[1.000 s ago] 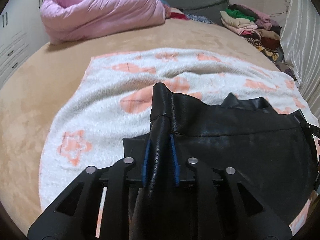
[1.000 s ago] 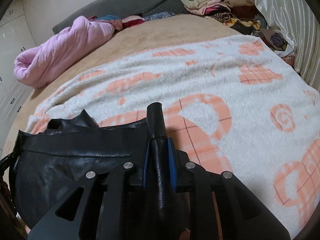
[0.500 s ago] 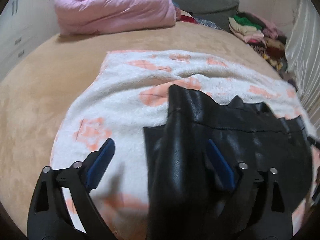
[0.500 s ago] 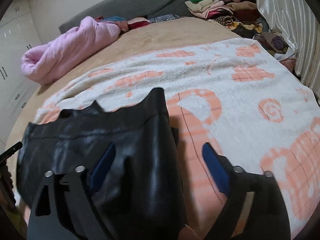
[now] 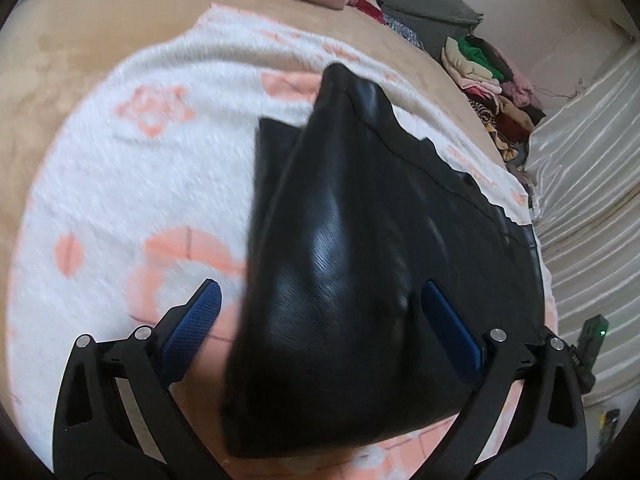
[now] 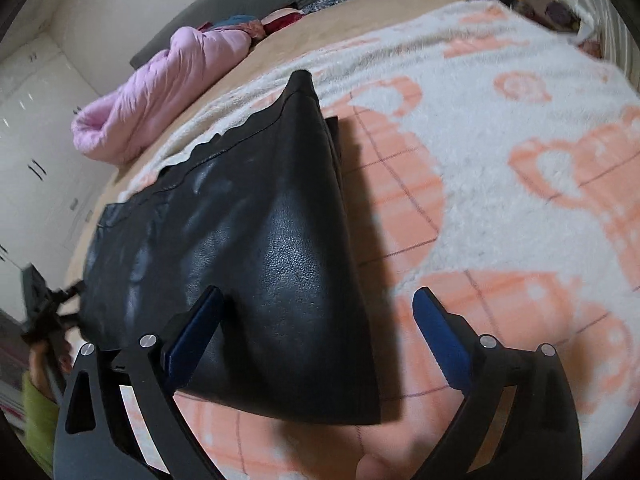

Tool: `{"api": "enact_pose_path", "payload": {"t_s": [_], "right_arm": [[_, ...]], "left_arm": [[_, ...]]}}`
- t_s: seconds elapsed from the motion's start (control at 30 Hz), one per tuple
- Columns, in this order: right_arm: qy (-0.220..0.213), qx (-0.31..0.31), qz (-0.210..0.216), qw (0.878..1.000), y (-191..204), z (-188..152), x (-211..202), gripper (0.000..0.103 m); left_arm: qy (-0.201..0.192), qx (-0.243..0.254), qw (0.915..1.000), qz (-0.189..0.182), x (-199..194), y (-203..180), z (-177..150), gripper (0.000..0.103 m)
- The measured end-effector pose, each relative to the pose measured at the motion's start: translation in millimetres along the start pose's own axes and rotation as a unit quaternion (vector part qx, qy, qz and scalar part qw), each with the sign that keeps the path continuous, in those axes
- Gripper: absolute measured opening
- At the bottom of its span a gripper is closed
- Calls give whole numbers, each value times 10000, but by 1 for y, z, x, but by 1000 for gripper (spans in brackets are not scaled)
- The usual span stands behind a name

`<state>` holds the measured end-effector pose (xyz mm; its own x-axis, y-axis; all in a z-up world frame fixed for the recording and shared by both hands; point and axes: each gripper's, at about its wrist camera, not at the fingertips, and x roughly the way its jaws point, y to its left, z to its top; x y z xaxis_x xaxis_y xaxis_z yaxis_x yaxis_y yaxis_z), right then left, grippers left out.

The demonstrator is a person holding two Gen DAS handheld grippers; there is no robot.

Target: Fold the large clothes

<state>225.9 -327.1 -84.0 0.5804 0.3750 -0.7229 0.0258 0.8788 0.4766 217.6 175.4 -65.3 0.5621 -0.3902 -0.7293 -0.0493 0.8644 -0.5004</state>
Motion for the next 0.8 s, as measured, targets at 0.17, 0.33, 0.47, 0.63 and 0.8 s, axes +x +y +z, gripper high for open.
{"api": "enact_pose_path", "payload": {"t_s": [0.17,0.33,0.47,0.63,0.8], "right_arm": [[92,68,398,9991,7,2,9,54],[1,-219,246,9995,21,2,-2,27],[-6,-223,279,9994,17,-2,-19,22],[68,-341,82,9994,7,-18,-30,29],[-37,-622,-357,9974,16,-26,-34,42]], "left_arm": [[-33,-112,9999,102,8,-5,-8,83],[-126,101,9993,347,3,-15,-16,58],[-139,179,9993,311,-16,-18,-31,50],[-143,414,9985,325,-34,-20,-64,51],[-228,485,9976,444,-43,-22,-73,53]]}}
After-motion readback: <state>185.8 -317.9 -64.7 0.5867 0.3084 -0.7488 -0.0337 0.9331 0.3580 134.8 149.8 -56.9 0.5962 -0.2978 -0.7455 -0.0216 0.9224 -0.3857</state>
